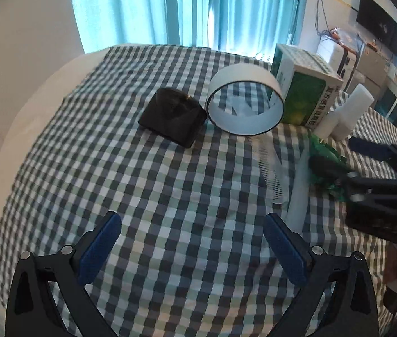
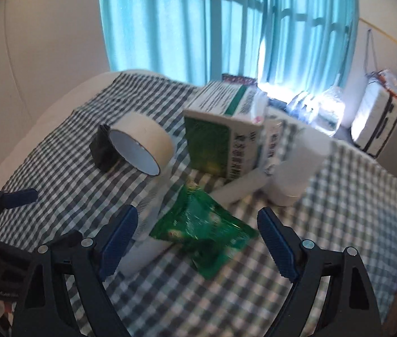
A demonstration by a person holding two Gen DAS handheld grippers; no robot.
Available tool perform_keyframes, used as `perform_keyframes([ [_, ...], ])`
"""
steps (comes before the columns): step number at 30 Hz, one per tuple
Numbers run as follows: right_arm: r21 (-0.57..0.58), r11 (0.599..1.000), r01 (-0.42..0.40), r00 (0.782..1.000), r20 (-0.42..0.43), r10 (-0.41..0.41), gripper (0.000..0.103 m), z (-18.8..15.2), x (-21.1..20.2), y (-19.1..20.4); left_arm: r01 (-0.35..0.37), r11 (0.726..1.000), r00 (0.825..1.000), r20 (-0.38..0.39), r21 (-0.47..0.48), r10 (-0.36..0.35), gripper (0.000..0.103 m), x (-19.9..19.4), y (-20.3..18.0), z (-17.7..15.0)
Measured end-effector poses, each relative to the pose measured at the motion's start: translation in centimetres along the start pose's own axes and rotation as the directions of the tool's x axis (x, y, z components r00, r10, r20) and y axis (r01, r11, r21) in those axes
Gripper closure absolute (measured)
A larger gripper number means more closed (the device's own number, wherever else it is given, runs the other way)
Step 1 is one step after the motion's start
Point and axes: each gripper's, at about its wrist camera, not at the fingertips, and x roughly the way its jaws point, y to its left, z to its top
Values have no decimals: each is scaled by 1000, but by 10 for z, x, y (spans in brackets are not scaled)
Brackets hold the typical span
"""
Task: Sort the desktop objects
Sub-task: 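Move both tools back over the green packet and white foam tube, then grasp the green snack packet with the right tool while the left tool grasps the white foam tube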
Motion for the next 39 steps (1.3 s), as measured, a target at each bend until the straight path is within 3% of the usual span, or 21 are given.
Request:
perform_keyframes([
  [2, -32, 998, 54, 996, -68, -56, 17, -4, 23, -1, 26, 1000, 1000, 2, -15, -26, 0, 5, -2, 1],
  [3, -23, 999, 41, 996, -79, -43, 21, -8, 28, -6, 43, 999, 999, 4, -22, -43, 0, 7, -3, 3],
  [4, 26, 1000, -12, 998, -65, 13, 28, -13, 26, -18, 70, 997, 997, 11, -34, -70, 0, 8, -7, 6],
  [5, 75, 995, -63, 996, -58, 67, 44, -14, 23, -28, 89, 995, 996, 20, -44, -89, 0, 9, -8, 8],
  [6, 118, 989, -86, 994, -59, 94, 47, -14, 21, -38, 124, 991, 992, 42, -52, -122, 0, 8, -15, 10],
  [9, 129, 991, -20, 999, -40, 25, 63, -10, 4, -56, 183, 983, 981, 70, -21, -181, 0, 9, -37, 9],
  [11, 104, 994, 30, 999, -29, -27, 66, -13, -4, -61, 180, 983, 981, 60, 45, -183, 0, 15, -57, 5],
  [14, 127, 991, 33, 998, -64, -25, 70, -19, -7, -70, 176, 976, 983, 24, 128, -181, 0, 27, -82, -2],
  [18, 169, 986, 0, 998, -64, 11, 71, -23, -16, -76, 170, 973, 985, 12, 158, -174, 4, 40, -92, -16],
  [20, 167, 986, 9, 998, -63, 1, 71, -24, -20, -76, 189, 968, 980, 24, 165, -195, 22, 37, -91, -19],
  [22, 159, 987, 26, 998, -63, -17, 71, -24, -28, -75, 204, 960, 977, 22, 190, -212, 59, 31, -91, -20],
  [23, 154, 987, 32, 998, -65, -22, 71, -24, -31, -74, 214, 957, 975, 19, 198, -222, 66, 29, -91, -20],
  [24, 152, 988, 35, 997, -66, -26, 71, -24, -35, -74, 243, 946, 968, 7, 214, -250, 82, 26, -92, -21],
  [25, 152, 987, 42, 997, -66, -33, 71, -24, -42, -74, 251, 940, 966, -1, 231, -258, 87, 23, -94, -22],
  [29, 160, 986, 53, 998, -24, -50, 71, -19, -77, -77, 241, 929, 969, -25, 282, -244, 88, 8, -98, -33],
  [33, 149, 987, 55, 998, 10, -57, 71, -18, -108, -76, 266, 930, 964, -70, 252, -256, 88, -8, -94, -49],
  [39, 174, 984, 29, 1000, -1, -29, 67, -23, -111, -72, 279, 934, 960, -99, 225, -263, 88, -28, -98, -63],
])
